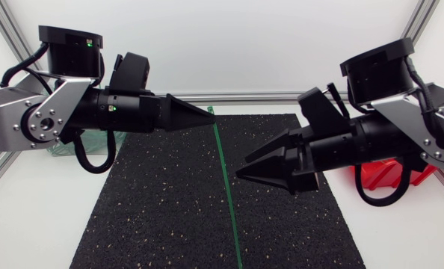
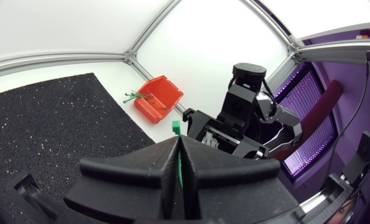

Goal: Take a green cable tie from the red box, thread the tail through the head to close it, then place it in the transparent bin on the left.

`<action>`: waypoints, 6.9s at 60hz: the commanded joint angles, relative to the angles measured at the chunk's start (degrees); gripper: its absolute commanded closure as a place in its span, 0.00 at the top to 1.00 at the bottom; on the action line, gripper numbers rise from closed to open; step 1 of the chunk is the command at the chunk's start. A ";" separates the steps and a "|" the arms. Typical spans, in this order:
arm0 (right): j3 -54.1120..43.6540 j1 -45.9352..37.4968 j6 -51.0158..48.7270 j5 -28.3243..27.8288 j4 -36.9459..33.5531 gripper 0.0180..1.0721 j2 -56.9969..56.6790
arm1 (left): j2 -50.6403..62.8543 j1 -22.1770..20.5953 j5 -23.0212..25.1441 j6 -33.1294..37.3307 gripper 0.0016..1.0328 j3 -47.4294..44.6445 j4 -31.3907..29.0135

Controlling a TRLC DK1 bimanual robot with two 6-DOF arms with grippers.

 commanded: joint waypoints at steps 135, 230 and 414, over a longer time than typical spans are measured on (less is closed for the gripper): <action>-14.22 17.60 -62.01 63.49 16.94 0.95 -8.56 | 13.04 10.90 10.73 25.63 0.03 22.26 -30.21; -29.95 26.83 -114.56 27.63 71.08 0.96 15.87 | 27.72 16.26 20.39 30.29 0.03 29.81 -49.19; -28.19 26.30 -116.85 17.35 79.78 0.09 28.09 | 32.64 15.47 20.31 41.10 0.03 34.47 -62.20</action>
